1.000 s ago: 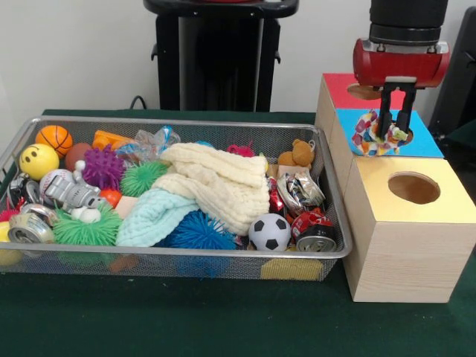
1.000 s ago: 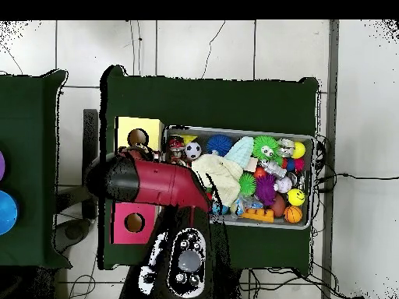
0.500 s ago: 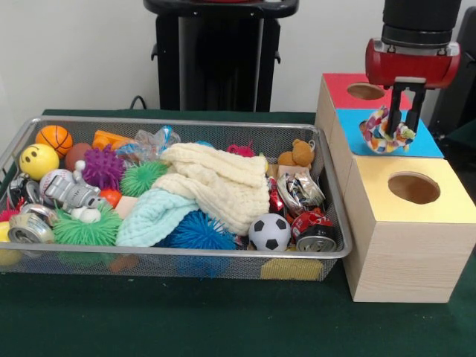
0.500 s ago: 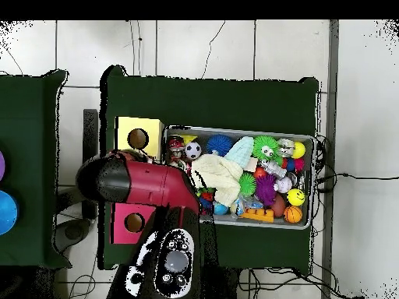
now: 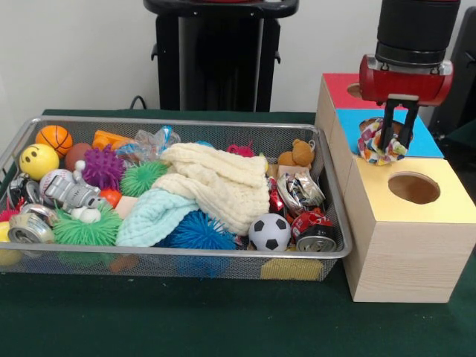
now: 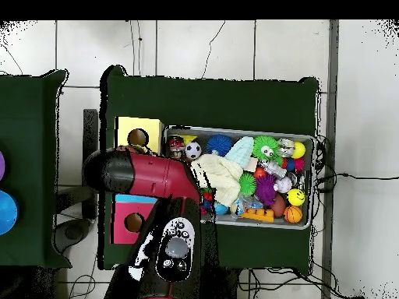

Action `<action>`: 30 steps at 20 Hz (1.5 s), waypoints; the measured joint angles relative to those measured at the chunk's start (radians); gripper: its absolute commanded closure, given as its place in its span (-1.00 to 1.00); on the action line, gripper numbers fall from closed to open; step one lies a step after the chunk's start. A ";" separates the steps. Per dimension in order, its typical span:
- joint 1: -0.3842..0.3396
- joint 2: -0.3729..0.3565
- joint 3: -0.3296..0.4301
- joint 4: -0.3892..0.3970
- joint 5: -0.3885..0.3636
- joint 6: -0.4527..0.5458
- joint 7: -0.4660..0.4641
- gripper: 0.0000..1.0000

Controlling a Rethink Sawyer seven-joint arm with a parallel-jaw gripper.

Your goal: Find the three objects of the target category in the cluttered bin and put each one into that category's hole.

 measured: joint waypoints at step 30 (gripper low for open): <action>0.019 0.062 -0.024 -0.219 0.016 0.141 0.002 1.00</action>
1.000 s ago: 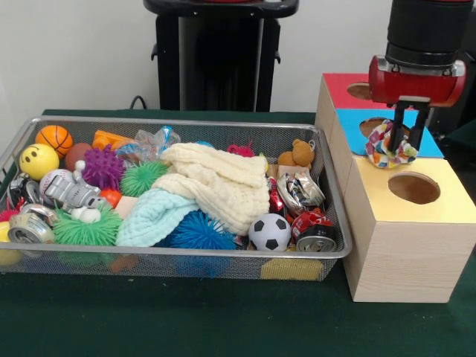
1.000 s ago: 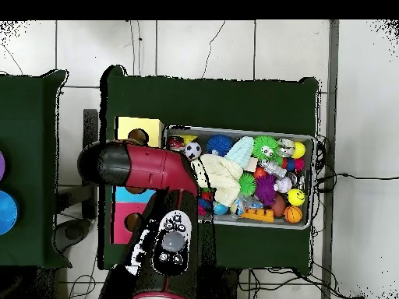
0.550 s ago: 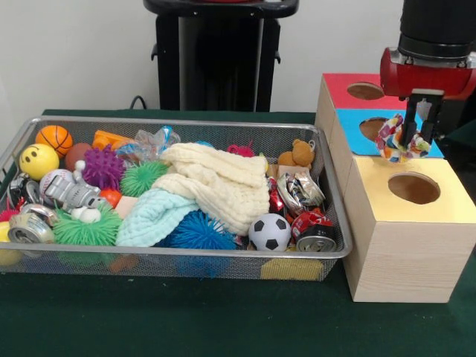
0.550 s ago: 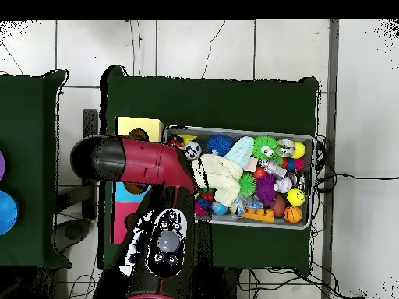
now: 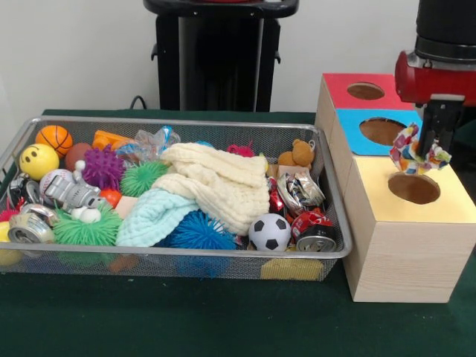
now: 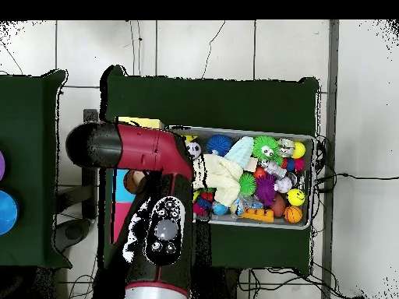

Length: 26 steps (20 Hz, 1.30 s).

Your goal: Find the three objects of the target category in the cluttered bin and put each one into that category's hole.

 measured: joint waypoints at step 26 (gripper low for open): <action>-0.062 0.163 0.000 -0.203 -0.002 0.000 0.000 1.00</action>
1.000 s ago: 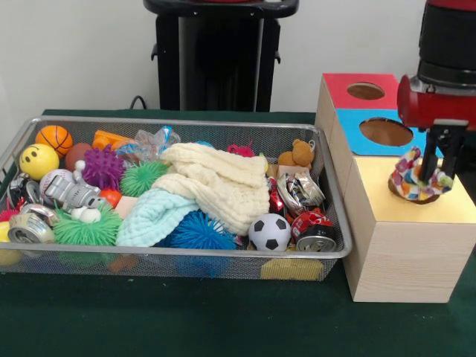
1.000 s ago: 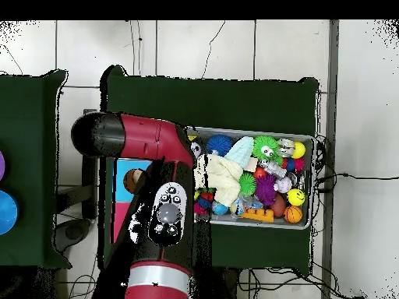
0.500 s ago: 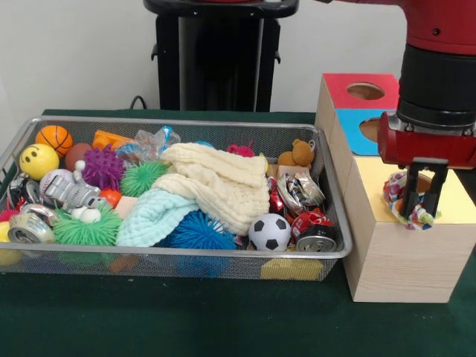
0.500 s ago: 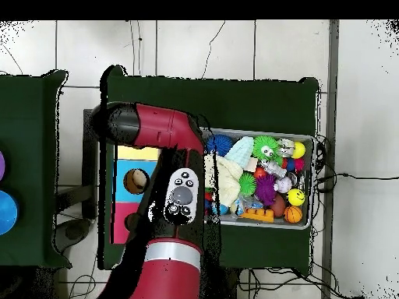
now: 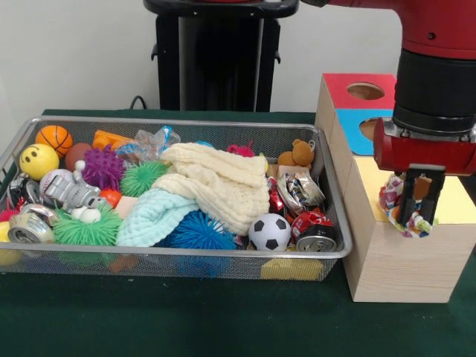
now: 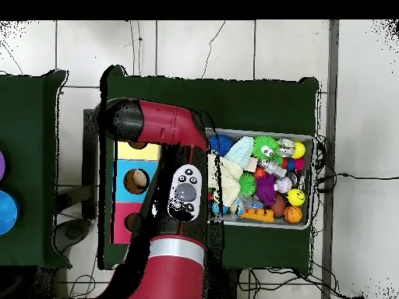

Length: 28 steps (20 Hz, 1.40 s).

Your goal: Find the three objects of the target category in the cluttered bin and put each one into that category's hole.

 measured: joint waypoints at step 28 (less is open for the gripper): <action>0.077 -0.064 -0.001 0.076 0.002 0.010 0.000 1.00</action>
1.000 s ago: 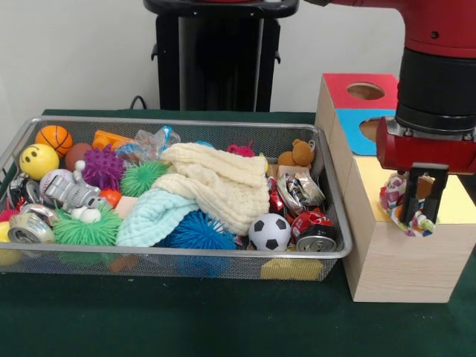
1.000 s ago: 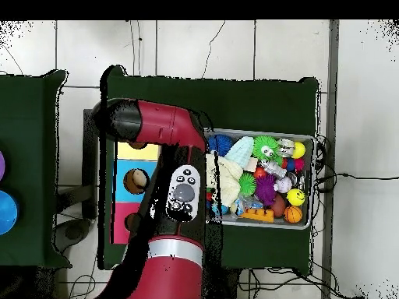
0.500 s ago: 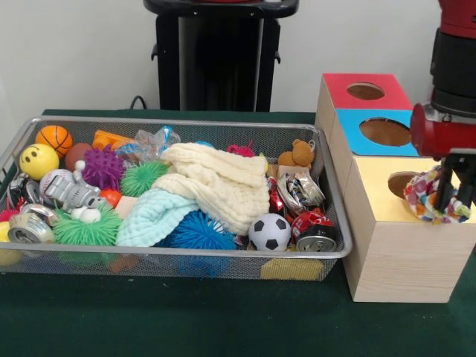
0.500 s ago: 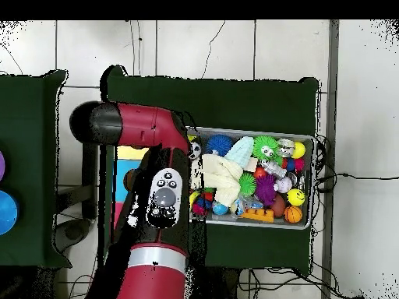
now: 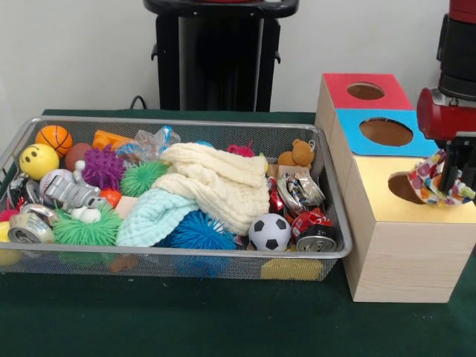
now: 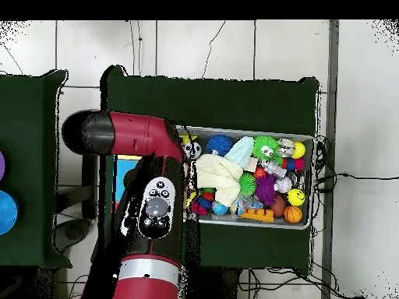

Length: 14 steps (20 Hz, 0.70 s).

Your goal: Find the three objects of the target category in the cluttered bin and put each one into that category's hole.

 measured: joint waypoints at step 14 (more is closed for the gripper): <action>-0.026 -0.001 0.000 0.027 -0.001 0.000 0.000 1.00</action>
